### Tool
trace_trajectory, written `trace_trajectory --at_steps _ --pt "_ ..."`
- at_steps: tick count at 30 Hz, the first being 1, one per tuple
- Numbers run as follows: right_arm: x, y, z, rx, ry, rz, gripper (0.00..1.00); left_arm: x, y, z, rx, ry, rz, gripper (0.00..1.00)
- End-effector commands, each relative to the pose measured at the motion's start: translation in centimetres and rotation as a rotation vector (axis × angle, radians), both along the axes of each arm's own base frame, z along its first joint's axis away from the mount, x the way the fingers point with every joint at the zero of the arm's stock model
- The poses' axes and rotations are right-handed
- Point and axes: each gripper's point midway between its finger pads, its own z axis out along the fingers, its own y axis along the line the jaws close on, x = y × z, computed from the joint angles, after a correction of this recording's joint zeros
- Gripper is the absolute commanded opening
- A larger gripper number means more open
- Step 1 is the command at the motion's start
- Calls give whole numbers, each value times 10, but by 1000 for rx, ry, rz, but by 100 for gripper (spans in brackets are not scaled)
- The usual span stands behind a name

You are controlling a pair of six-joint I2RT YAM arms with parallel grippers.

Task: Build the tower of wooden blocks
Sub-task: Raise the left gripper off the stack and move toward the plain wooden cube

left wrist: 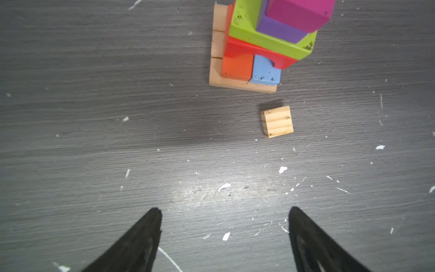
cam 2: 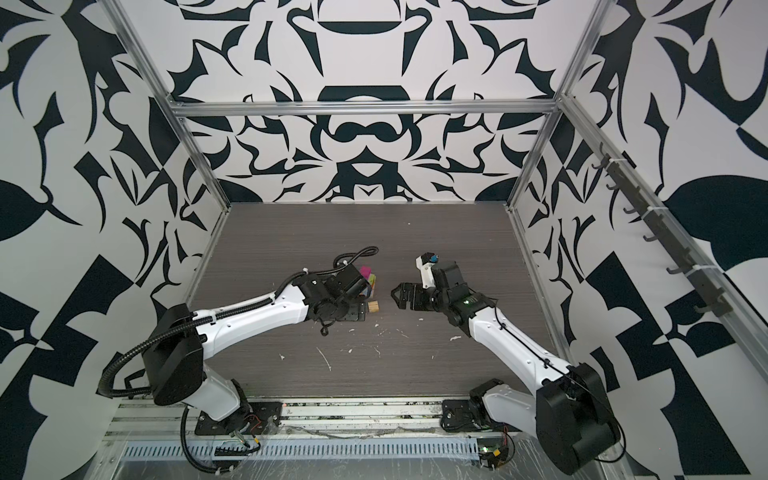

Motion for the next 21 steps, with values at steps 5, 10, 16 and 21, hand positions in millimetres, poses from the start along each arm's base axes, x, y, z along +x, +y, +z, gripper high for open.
trace_trajectory --at_steps 5,10,16,21 --pt "4 -4 9 -18 -42 -24 99 5 -17 -13 -49 -72 9 78" --pt "1 -7 9 -30 -43 -26 99 10 -27 -18 -21 -139 -19 73" --pt "0 -9 13 -40 -49 -21 99 17 -43 -30 4 -164 -39 67" --pt "-1 -11 16 -52 -58 -20 99 23 -57 -37 -18 -166 -42 61"
